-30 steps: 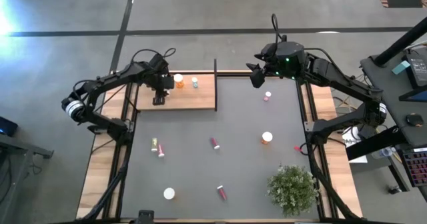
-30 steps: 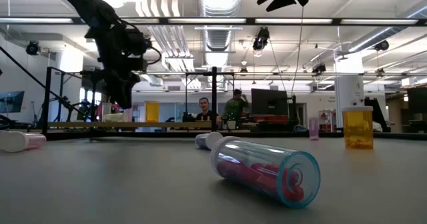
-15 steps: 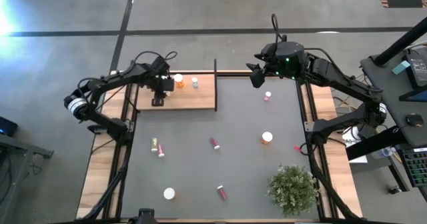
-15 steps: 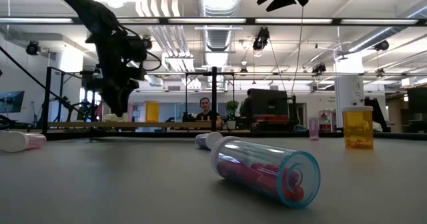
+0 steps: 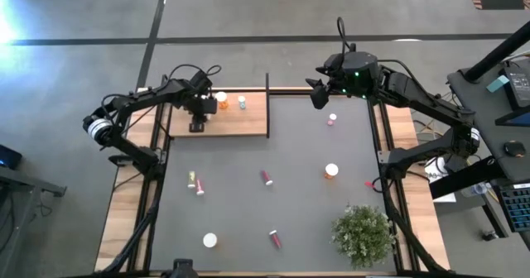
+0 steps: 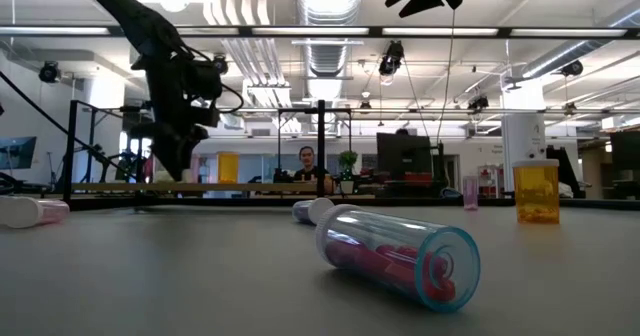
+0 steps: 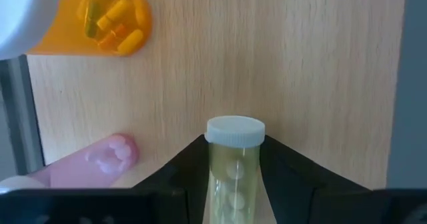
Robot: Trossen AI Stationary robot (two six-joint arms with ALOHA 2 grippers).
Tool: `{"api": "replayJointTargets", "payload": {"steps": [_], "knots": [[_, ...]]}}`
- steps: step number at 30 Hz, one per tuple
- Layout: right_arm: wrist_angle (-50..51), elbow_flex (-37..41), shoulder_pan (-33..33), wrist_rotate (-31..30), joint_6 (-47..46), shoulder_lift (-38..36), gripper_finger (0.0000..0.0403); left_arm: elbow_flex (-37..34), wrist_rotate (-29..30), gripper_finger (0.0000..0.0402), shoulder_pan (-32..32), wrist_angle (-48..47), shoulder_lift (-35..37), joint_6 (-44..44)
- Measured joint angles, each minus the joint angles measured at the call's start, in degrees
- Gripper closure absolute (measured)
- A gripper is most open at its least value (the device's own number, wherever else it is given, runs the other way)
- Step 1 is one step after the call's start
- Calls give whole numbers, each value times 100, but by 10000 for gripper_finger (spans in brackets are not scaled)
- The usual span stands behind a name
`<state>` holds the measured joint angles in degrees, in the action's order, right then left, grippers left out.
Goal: Pick and place medicine bottles onto shelf by color
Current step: Put the right yellow pill bottle on the shelf aligned with the other yellow pill bottle
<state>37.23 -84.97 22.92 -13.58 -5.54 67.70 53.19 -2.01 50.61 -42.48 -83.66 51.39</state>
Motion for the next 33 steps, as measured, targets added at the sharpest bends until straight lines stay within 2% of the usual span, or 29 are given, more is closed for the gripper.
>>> {"api": "replayJointTargets", "payload": {"steps": [6, 9, 17, 22, 28, 33], "knots": [[0, -2, 0, -2, 0, 2, 170, 0, -70, 322, 0, 2, 1, -32], [0, -1, -1, 0, 0, 2, 170, 18, -150, 323, 0, 5, 3, -268], [0, 0, 0, -1, 0, 2, 170, 29, -982, 322, -4, 688, 406, -1257], [0, -2, -2, -2, 0, 2, 170, -27, -1560, 322, -88, 1551, 678, -2461], [0, 0, 0, 0, 0, 0, 170, -430, -1590, 322, -491, 2972, 942, -3575], [0, 0, 0, 0, 0, 2, 170, -1378, -1341, 322, -970, 4622, 1321, -4543]]}}
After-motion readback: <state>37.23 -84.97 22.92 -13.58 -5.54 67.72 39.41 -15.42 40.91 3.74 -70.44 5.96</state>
